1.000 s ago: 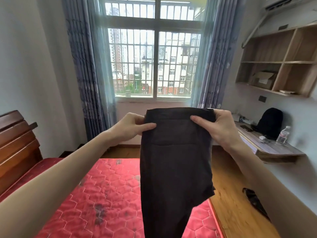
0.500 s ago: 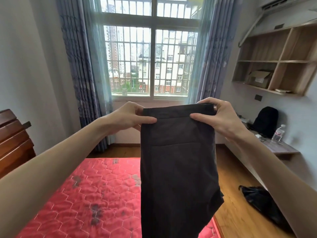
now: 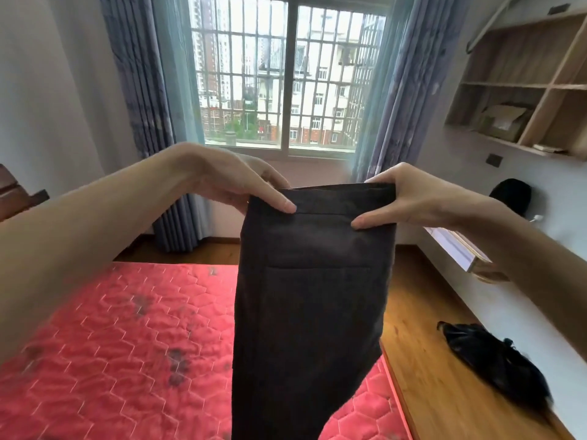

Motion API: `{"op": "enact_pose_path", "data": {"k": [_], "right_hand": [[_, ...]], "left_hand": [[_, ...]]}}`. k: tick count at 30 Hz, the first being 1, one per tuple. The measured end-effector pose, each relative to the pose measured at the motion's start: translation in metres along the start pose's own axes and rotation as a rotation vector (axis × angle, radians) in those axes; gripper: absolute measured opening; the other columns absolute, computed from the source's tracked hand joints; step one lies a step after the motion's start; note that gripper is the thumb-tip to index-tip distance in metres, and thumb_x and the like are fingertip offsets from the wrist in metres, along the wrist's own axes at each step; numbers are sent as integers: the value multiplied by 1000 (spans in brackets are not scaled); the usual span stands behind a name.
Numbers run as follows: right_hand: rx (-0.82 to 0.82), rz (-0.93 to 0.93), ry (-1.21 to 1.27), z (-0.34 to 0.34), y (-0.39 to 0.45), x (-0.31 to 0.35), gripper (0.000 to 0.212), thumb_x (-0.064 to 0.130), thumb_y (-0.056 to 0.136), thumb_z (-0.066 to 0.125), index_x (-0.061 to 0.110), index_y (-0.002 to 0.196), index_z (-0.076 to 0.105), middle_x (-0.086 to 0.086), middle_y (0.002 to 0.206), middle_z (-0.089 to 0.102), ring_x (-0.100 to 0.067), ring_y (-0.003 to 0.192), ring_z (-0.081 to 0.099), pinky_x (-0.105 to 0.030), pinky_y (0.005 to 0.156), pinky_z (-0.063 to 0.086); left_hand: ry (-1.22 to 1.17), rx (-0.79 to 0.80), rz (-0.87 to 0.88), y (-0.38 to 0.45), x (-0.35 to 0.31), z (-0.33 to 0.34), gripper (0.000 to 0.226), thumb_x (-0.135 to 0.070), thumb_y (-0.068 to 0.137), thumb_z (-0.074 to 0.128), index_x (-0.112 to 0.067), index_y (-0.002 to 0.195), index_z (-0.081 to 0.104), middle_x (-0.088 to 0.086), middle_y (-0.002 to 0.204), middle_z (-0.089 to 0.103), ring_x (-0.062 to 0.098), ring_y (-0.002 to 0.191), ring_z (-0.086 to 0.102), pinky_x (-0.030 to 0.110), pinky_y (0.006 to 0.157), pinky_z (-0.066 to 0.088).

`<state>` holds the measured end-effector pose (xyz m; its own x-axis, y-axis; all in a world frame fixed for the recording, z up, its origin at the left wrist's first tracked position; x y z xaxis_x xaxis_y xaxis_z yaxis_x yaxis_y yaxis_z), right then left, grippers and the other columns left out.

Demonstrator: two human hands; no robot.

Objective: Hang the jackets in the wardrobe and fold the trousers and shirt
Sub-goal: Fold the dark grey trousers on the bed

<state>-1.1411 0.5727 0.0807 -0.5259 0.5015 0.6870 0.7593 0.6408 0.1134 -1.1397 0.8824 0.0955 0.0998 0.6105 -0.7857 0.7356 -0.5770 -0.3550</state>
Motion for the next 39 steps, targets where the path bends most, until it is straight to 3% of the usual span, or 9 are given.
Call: {"op": "enact_pose_path", "data": {"k": [6,11,15,19,22,26,29,35,39], "right_hand": [[288,76,88,-2,29,0,31,36,81,89,34,111,79,2,110,80,-18,101,77,-24,77,63],[509,293,-166,0,84,-15,32,23,80,91,27,109,78,1,105,81,-23,92,80,-33,73,66],[311,282,-524,15,156,-40,8,17,89,79,19,96,76,0,85,80,-19,77,78,-39,71,65],[27,166,-885,18,215,-56,16,19,96,64,16,108,74,-6,100,71,-29,91,67,-39,77,55],[-165,104,-1012,7,238,-60,20,10,99,51,16,98,70,-6,94,69,-31,88,68,-42,75,56],[-406,6,-1177,-20,240,-56,18,2,98,49,16,87,52,-4,81,61,-36,80,65,-37,60,40],[-449,-48,-1216,-29,217,-54,20,-3,93,48,15,86,50,-2,72,50,-37,76,64,-36,58,33],[-421,-29,-1242,1,152,-77,28,5,102,48,20,122,62,-1,108,73,-29,99,72,-42,73,55],[-282,1,-1221,68,95,-122,26,13,100,48,21,121,60,3,108,70,-24,103,70,-41,75,55]], "left_hand": [[153,186,-139,15,6,-8,46,-15,88,81,-13,130,64,1,121,77,18,114,73,29,95,60],[302,112,-230,47,21,-26,37,-16,85,85,-21,117,68,-8,105,80,10,99,77,22,80,62],[628,-136,-302,96,46,-55,22,-11,84,84,-20,96,68,1,100,77,22,94,76,34,80,63],[867,-429,-264,128,75,-87,18,1,92,61,-9,106,65,9,100,67,29,94,68,42,86,59],[916,-696,-165,135,80,-106,27,13,91,49,-6,110,53,4,83,54,27,79,59,39,69,46],[977,-969,6,138,71,-126,35,13,92,47,-14,114,54,5,95,64,29,85,65,39,70,51],[1064,-1027,49,137,64,-125,28,-4,104,46,-20,124,59,4,98,67,25,83,65,39,71,54],[1158,-985,201,137,82,-69,11,-8,104,53,-17,109,58,0,95,67,28,83,69,38,64,47],[1211,-906,290,140,132,10,13,-8,91,71,-17,100,66,-1,84,67,26,75,71,38,65,52]]}}
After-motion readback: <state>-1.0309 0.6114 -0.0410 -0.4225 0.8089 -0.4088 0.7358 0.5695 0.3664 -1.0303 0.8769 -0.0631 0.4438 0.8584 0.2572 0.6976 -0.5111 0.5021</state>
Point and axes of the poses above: each hand's wrist, its own y-axis towards the middle knuckle, its own z-axis out of the palm, x = y × z, the point moved 1 cm from there along y, towards the middle knuckle
